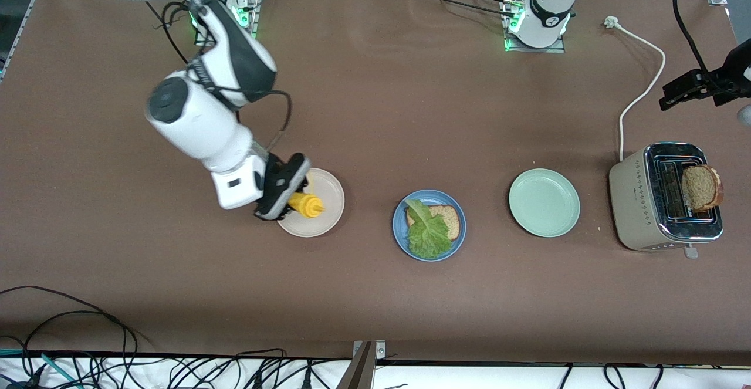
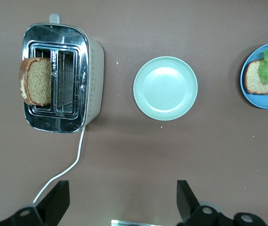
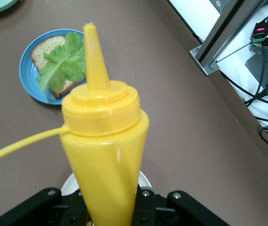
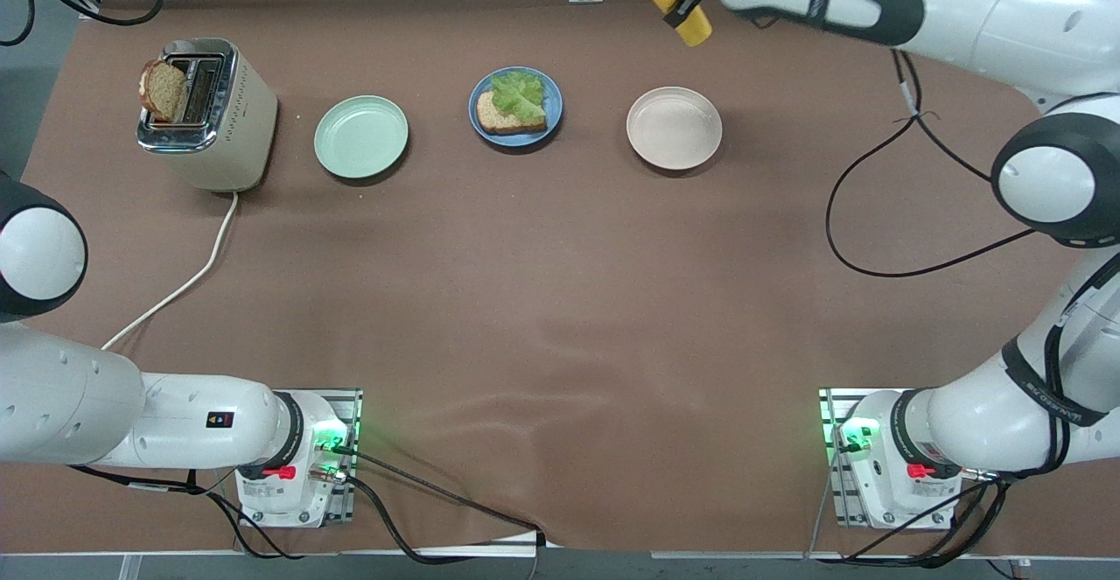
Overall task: Make sandwich in blue plate with both arms
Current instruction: 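Tilt the mustard bottle over the sandwich with the right gripper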
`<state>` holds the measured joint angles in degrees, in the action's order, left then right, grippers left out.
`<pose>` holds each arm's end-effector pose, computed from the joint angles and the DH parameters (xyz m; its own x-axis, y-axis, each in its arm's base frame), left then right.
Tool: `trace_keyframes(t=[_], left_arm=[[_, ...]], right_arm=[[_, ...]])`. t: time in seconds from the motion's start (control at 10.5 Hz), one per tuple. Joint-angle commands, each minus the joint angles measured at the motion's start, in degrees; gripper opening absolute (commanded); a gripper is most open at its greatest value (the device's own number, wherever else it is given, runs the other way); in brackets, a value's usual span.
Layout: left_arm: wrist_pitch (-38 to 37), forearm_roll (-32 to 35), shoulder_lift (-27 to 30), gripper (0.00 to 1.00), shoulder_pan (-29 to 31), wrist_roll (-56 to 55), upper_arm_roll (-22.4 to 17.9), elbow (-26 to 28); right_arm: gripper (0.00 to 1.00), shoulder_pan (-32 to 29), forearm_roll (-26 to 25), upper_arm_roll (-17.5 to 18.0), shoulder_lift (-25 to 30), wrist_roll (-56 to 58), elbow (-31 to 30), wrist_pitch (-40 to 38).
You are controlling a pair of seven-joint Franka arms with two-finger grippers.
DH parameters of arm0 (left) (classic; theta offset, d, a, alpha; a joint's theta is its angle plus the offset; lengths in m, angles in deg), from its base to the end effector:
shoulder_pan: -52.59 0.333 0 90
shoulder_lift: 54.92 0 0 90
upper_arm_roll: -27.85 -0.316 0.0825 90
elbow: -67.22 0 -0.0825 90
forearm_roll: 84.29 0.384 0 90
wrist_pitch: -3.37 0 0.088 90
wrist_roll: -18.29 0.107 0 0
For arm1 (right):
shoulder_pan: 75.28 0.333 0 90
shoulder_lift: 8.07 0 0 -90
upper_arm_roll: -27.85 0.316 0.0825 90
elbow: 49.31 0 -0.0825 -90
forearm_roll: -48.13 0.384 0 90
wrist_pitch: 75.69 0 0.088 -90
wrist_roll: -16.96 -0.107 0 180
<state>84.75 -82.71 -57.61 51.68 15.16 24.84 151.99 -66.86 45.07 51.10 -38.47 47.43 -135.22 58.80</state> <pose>0.5529 0.0228 0.6286 0.9900 0.0952 -0.1040 0.0920 -0.9951 -0.0357 0.6454 0.3335 0.4178 0.4712 0.7983 0.3750 0.8510 -0.5232 0.0445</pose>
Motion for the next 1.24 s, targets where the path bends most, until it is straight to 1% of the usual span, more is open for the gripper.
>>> trace_keyframes(t=[0.0, 0.1, 0.19, 0.38, 0.48, 0.57, 0.76, 0.95, 1.15], left_arm=[[-1.1, -0.4, -0.2, 1.00, -0.1, 0.0, -0.2, -1.3], [-1.1, -0.4, -0.2, 1.00, -0.1, 0.1, -0.2, -1.3], [-1.1, -0.4, -0.2, 1.00, -0.1, 0.1, -0.2, -1.3], [-1.1, -0.5, -0.2, 1.00, -0.1, 0.1, -0.3, -1.3], [-1.1, -0.5, -0.2, 1.00, 0.2, 0.1, -0.3, -1.3], [-1.1, -0.5, -0.2, 1.00, 0.3, 0.1, -0.3, -1.3], [-1.1, -0.6, -0.2, 1.00, 0.4, 0.1, -0.3, -1.4], [-1.1, -0.6, -0.2, 1.00, 0.3, 0.2, -0.3, -1.4], [-1.1, -0.6, -0.2, 1.00, 0.3, 0.2, -0.3, -1.4]], right_arm=[[0.10, 6.3, -14.6, -0.7, -7.2, -14.7, 4.8, 5.7], [0.10, 8.5, -20.9, -1.2, -10.1, -19.2, 7.4, 5.6], [0.10, 10.6, -25.8, -1.3, -12.7, -22.7, 9.8, 5.5], [0.10, 12.9, -33.7, -2.1, -16.3, -25.7, 11.6, 5.5], [0.11, 14.9, -36.5, -3.0, -19.5, -25.7, 14.5, 5.5], [0.10, 17.4, -38.4, -4.9, -22.7, -25.7, 18.0, 5.5], [0.12, 21.1, -39.2, -8.9, -27.7, -25.6, 22.8, 6.4], [0.13, 22.3, -42.6, -10.1, -31.8, -25.8, 24.6, 9.3], [0.13, 23.2, -45.1, -11.4, -32.6, -25.8, 24.8, 9.2]])
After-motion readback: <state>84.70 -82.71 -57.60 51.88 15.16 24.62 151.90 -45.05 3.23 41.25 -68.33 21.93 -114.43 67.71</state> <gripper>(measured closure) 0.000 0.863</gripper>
